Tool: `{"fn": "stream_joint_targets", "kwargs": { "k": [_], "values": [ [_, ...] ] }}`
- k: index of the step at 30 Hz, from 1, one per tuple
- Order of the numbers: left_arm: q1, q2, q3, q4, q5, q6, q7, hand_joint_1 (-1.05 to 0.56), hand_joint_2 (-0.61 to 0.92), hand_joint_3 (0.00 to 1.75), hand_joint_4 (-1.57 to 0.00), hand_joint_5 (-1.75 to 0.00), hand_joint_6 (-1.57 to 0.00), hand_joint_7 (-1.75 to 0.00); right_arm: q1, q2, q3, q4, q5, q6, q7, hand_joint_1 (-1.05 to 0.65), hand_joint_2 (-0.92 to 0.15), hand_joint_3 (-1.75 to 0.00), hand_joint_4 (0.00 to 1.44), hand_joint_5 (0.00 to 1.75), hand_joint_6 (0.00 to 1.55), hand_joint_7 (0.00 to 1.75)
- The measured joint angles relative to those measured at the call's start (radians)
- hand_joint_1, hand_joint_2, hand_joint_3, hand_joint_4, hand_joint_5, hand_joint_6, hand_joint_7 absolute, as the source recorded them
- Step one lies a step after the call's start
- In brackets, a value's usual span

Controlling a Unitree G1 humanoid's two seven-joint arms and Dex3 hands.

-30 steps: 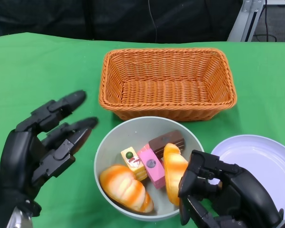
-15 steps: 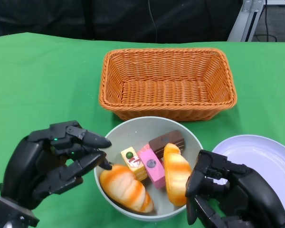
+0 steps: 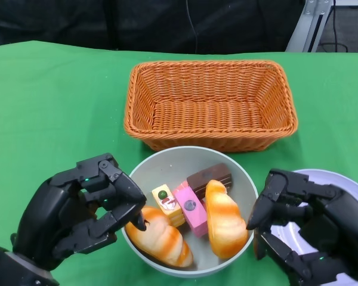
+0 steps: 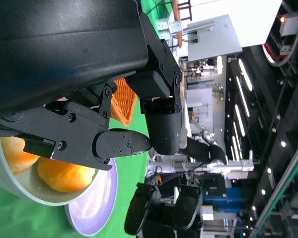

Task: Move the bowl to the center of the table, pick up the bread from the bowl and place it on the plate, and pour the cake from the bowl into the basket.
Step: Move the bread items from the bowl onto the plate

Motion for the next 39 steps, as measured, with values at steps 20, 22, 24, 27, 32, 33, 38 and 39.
{"fn": "stream_joint_targets", "kwargs": {
  "k": [20,22,24,27,32,33,38,39],
  "values": [
    [-0.033,0.011,-0.004,-0.008,-0.027,0.049,0.006,-0.16,0.89,0.44,-0.71,-1.60,-0.72,-1.28,-0.282,-0.272,-0.037,0.006,-0.331,-0.250,0.075,-0.40,-0.84,0.00,0.75,0.40,0.78,0.04],
    [-0.032,0.011,-0.006,-0.008,-0.026,0.048,0.008,-0.14,0.87,0.50,-0.70,-1.61,-0.71,-1.30,-0.292,-0.280,-0.034,0.027,-0.352,-0.258,0.079,-0.43,-0.84,0.00,0.78,0.33,0.79,0.03],
    [-0.033,0.011,-0.008,-0.008,-0.027,0.048,0.007,-0.15,0.87,0.51,-0.70,-1.61,-0.70,-1.30,-0.303,-0.291,-0.030,0.045,-0.367,-0.268,0.086,-0.45,-0.85,0.00,0.79,0.29,0.78,0.01],
    [-0.033,0.011,-0.009,-0.008,-0.029,0.048,0.007,-0.16,0.89,0.47,-0.70,-1.60,-0.71,-1.27,-0.322,-0.306,-0.023,0.053,-0.391,-0.274,0.093,-0.46,-0.86,0.00,0.79,0.26,0.78,0.01],
    [-0.033,0.013,-0.008,-0.015,-0.029,0.049,0.009,-0.15,0.89,0.46,-0.71,-1.62,-0.72,-1.29,-0.380,-0.324,-0.008,0.062,-0.455,-0.275,0.107,-0.48,-0.87,-0.01,0.74,0.20,0.73,0.00],
    [-0.034,0.014,-0.009,-0.019,-0.028,0.049,0.009,-0.15,0.88,0.48,-0.72,-1.62,-0.71,-1.30,-0.406,-0.330,-0.004,0.066,-0.479,-0.274,0.110,-0.49,-0.87,0.00,0.74,0.19,0.72,0.00],
    [-0.034,0.015,-0.009,-0.024,-0.027,0.049,0.009,-0.16,0.86,0.49,-0.72,-1.61,-0.72,-1.29,-0.487,-0.344,0.033,0.095,-0.554,-0.275,0.116,-0.51,-0.86,0.00,0.74,0.16,0.70,0.00],
    [-0.034,0.016,-0.009,-0.024,-0.025,0.049,0.009,-0.16,0.86,0.49,-0.73,-1.61,-0.73,-1.29,-0.494,-0.345,0.038,0.102,-0.562,-0.277,0.116,-0.52,-0.86,0.00,0.74,0.15,0.70,0.00]
  ]
}}
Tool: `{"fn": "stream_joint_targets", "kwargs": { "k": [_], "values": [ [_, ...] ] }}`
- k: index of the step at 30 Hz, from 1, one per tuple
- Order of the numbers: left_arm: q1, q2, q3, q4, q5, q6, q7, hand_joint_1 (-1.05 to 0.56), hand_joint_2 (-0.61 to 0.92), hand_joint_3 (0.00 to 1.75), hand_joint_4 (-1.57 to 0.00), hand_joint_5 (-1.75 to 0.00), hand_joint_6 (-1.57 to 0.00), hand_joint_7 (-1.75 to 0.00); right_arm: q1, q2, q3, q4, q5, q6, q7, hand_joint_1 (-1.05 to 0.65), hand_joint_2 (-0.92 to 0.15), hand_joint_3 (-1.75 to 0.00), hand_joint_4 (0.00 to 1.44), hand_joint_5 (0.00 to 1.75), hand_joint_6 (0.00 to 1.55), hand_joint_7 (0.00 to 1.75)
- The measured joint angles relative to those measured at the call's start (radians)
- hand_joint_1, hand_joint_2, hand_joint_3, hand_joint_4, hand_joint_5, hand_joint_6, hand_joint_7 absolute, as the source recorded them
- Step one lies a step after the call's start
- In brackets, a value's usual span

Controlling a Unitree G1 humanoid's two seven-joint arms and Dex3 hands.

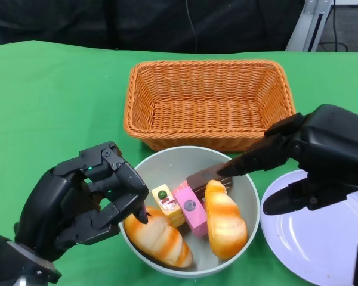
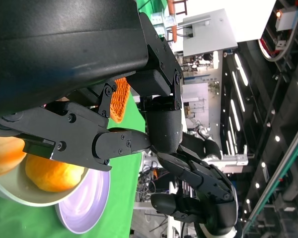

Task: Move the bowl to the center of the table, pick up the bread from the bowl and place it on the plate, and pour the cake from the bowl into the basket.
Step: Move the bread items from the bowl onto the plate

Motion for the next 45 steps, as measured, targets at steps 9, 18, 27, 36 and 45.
{"fn": "stream_joint_targets", "kwargs": {
  "k": [9,18,27,36,45],
  "values": [
    [0.000,0.001,-0.001,0.000,0.003,0.000,0.000,-0.15,0.87,0.50,-0.72,-1.61,-0.72,-1.29,-0.027,0.001,0.038,0.038,-0.040,-0.026,-0.005,-0.53,-0.84,0.00,0.76,0.12,0.71,0.00],
    [0.000,0.000,-0.004,-0.001,0.003,-0.001,0.000,-0.13,0.80,0.62,-0.73,-1.60,-0.72,-1.30,-0.057,0.016,0.093,0.102,-0.078,-0.084,-0.015,-0.54,-0.85,-0.01,0.77,0.07,0.67,0.00],
    [0.001,-0.004,-0.012,-0.001,0.004,-0.001,0.001,-0.14,0.85,0.55,-0.75,-1.59,-0.75,-1.26,-0.081,0.045,0.148,0.160,-0.144,-0.161,-0.049,-0.56,-0.84,0.00,0.80,0.06,0.69,0.01],
    [0.003,-0.015,-0.013,-0.002,-0.003,-0.001,0.011,-0.18,0.92,0.40,-0.76,-1.56,-0.77,-1.21,-0.090,0.044,0.167,0.203,-0.199,-0.217,-0.070,-0.54,-0.84,0.00,0.77,0.02,0.73,0.02],
    [0.003,-0.025,-0.011,-0.008,-0.010,-0.003,0.016,-0.21,0.92,0.38,-0.73,-1.62,-0.75,-1.25,-0.127,0.040,0.199,0.238,-0.236,-0.214,-0.038,-0.55,-0.82,0.00,0.69,0.00,0.69,0.00]
  ]
}}
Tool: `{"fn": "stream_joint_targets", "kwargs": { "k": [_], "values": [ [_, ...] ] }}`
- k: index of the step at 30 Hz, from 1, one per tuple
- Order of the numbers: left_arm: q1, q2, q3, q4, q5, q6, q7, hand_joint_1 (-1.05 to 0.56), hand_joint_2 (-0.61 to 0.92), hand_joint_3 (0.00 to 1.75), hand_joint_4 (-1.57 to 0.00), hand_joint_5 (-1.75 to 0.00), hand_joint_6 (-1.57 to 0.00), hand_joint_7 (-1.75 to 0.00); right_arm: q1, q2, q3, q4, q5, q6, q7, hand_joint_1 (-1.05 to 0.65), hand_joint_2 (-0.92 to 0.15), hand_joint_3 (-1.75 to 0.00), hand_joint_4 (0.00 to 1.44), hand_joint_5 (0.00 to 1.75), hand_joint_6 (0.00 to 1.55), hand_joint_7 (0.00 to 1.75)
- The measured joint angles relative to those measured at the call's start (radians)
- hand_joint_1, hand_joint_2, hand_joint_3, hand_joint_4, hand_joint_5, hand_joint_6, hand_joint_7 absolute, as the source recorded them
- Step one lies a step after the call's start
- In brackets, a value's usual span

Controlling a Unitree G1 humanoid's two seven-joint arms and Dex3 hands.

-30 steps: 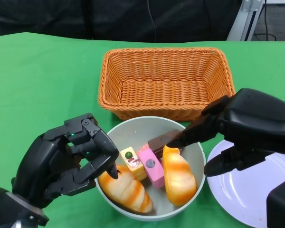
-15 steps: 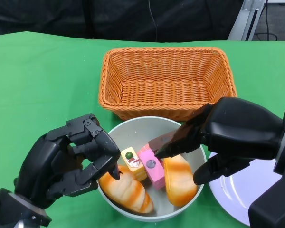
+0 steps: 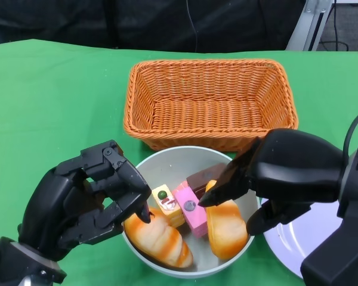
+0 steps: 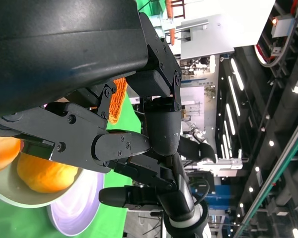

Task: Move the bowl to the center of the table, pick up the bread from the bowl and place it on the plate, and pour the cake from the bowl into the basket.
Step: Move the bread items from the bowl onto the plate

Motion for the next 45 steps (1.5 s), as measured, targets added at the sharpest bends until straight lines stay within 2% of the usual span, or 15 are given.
{"fn": "stream_joint_targets", "kwargs": {
  "k": [13,17,23,32,35,37,40,45],
  "values": [
    [0.027,-0.016,-0.014,-0.067,-0.004,0.001,0.035,-0.22,0.92,0.36,-0.71,-1.66,-0.74,-1.25,-0.032,0.018,0.057,0.106,-0.123,-0.061,-0.076,-0.55,-0.83,-0.01,0.68,0.00,0.73,0.01],
    [0.031,-0.016,-0.018,-0.073,-0.006,0.001,0.039,-0.23,0.92,0.35,-0.71,-1.67,-0.74,-1.24,-0.036,0.032,0.072,0.132,-0.184,-0.069,-0.118,-0.57,-0.83,0.00,0.67,0.00,0.67,0.00],
    [0.036,-0.016,-0.025,-0.088,-0.006,0.014,0.053,-0.21,0.92,0.35,-0.71,-1.66,-0.77,-1.23,-0.037,0.049,0.096,0.154,-0.252,-0.062,-0.187,-0.59,-0.83,-0.01,0.67,0.00,0.64,0.00],
    [0.036,-0.017,-0.028,-0.091,-0.008,0.018,0.053,-0.19,0.92,0.37,-0.73,-1.66,-0.77,-1.25,-0.044,0.072,0.128,0.164,-0.315,-0.028,-0.212,-0.61,-0.83,0.00,0.65,0.00,0.62,0.00],
    [0.037,-0.017,-0.029,-0.092,-0.008,0.018,0.053,-0.21,0.92,0.34,-0.73,-1.67,-0.77,-1.25,-0.051,0.075,0.142,0.179,-0.337,-0.024,-0.218,-0.61,-0.83,0.00,0.60,0.00,0.58,0.00],
    [0.037,-0.017,-0.030,-0.093,-0.008,0.018,0.053,-0.19,0.92,0.35,-0.73,-1.68,-0.77,-1.25,-0.062,0.075,0.148,0.181,-0.336,-0.014,-0.198,-0.58,-0.83,0.00,0.53,0.00,0.57,0.00],
    [0.038,-0.018,-0.031,-0.095,-0.008,0.018,0.056,-0.19,0.92,0.36,-0.73,-1.67,-0.77,-1.26,-0.080,0.074,0.159,0.175,-0.325,0.015,-0.112,-0.51,-0.86,-0.01,0.48,0.00,0.58,0.00],
    [0.038,-0.021,-0.032,-0.093,-0.007,0.009,0.059,-0.16,0.92,0.39,-0.75,-1.63,-0.77,-1.23,-0.113,0.070,0.186,0.124,-0.322,0.075,0.042,-0.53,-0.88,-0.01,0.47,0.01,0.62,0.02]
  ]
}}
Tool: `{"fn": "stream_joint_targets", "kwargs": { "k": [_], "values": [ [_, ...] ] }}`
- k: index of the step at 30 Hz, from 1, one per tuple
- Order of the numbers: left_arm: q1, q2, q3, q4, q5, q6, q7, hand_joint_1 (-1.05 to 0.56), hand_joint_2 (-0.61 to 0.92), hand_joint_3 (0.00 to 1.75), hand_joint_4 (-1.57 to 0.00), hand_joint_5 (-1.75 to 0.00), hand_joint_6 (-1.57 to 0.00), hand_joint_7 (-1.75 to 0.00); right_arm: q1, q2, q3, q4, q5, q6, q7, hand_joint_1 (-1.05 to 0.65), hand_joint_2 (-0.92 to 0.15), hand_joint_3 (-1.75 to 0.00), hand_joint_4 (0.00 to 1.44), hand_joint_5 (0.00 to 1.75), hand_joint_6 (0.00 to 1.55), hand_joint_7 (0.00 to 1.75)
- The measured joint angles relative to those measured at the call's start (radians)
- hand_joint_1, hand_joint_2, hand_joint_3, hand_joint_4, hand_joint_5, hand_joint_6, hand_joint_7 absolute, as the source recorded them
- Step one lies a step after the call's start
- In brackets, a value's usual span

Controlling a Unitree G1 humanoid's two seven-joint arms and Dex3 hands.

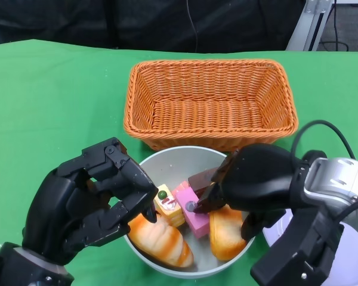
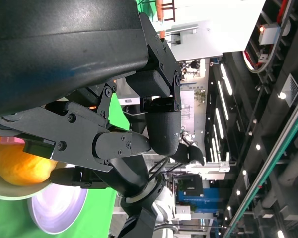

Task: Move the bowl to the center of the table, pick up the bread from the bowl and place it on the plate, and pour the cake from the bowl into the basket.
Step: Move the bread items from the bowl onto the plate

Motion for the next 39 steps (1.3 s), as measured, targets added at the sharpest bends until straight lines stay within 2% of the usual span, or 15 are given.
{"fn": "stream_joint_targets", "kwargs": {
  "k": [6,9,12,15,21,23,24,26,27,30,31,34,39],
  "values": [
    [0.000,-0.005,-0.001,0.004,0.000,-0.012,0.000,-0.16,0.91,0.40,-0.77,-1.60,-0.79,-1.20,-0.007,0.000,0.030,-0.018,-0.027,0.021,0.032,-0.48,-0.89,-0.01,0.55,0.04,0.69,0.03],
    [0.000,-0.007,-0.003,0.004,0.000,-0.012,0.000,-0.16,0.91,0.41,-0.77,-1.60,-0.80,-1.20,-0.012,0.001,0.038,-0.010,-0.032,0.012,0.012,-0.54,-0.86,0.00,0.60,0.05,0.70,0.02],
    [0.000,-0.008,-0.004,0.004,0.000,-0.012,0.000,-0.17,0.91,0.40,-0.77,-1.61,-0.79,-1.20,-0.017,0.002,0.050,0.012,-0.051,-0.013,-0.033,-0.63,-0.84,0.00,0.57,0.02,0.62,0.00],
    [0.000,-0.011,-0.004,0.004,0.000,-0.013,0.001,-0.18,0.92,0.38,-0.75,-1.62,-0.79,-1.19,-0.018,0.005,0.068,0.036,-0.069,-0.037,-0.099,-0.64,-0.85,0.00,0.61,0.03,0.58,0.00],
    [0.001,-0.015,-0.005,0.004,0.001,-0.013,0.007,-0.19,0.92,0.37,-0.74,-1.63,-0.78,-1.20,-0.018,0.013,0.091,0.075,-0.112,-0.053,-0.206,-0.62,-0.85,0.00,0.73,0.09,0.62,0.02],
    [0.002,-0.016,-0.006,0.003,0.003,-0.013,0.007,-0.19,0.92,0.37,-0.74,-1.63,-0.78,-1.20,-0.018,0.014,0.105,0.081,-0.125,-0.056,-0.231,-0.61,-0.85,0.00,0.78,0.11,0.70,0.04],
    [0.002,-0.016,-0.007,0.003,0.003,-0.013,0.007,-0.20,0.92,0.38,-0.73,-1.63,-0.78,-1.20,-0.018,0.017,0.108,0.088,-0.129,-0.056,-0.243,-0.54,-0.87,0.00,0.79,0.23,0.76,0.03],
    [0.002,-0.017,-0.009,0.000,0.004,-0.012,0.008,-0.20,0.92,0.38,-0.73,-1.63,-0.78,-1.20,-0.018,0.021,0.114,0.098,-0.140,-0.055,-0.263,-0.45,-0.91,-0.02,0.60,0.74,0.83,0.01],
    [0.002,-0.017,-0.009,-0.001,0.006,-0.012,0.008,-0.20,0.92,0.38,-0.73,-1.63,-0.77,-1.20,-0.018,0.023,0.118,0.099,-0.144,-0.051,-0.265,-0.45,-0.92,-0.02,0.55,0.84,0.82,0.00],
    [0.002,-0.018,-0.010,-0.001,0.008,-0.012,0.008,-0.21,0.92,0.38,-0.73,-1.64,-0.77,-1.20,-0.027,0.028,0.140,0.092,-0.169,-0.034,-0.256,-0.45,-0.91,0.00,0.63,0.69,0.81,0.00],
    [0.002,-0.018,-0.010,-0.001,0.007,-0.012,0.008,-0.21,0.92,0.38,-0.73,-1.64,-0.77,-1.20,-0.029,0.028,0.144,0.090,-0.175,-0.033,-0.258,-0.38,-0.88,0.00,0.74,0.55,0.84,0.00],
    [0.002,-0.017,-0.007,0.001,0.003,-0.012,0.007,-0.22,0.92,0.35,-0.74,-1.64,-0.78,-1.19,-0.029,0.026,0.149,0.090,-0.192,-0.033,-0.282,-0.29,-0.86,0.00,0.88,0.31,0.85,0.00],
    [0.001,-0.017,-0.005,0.004,-0.001,-0.012,0.007,-0.21,0.92,0.36,-0.75,-1.63,-0.79,-1.18,-0.023,0.025,0.149,0.102,-0.186,-0.033,-0.322,-0.29,-0.84,0.00,1.00,0.33,0.91,0.02]
  ]
}}
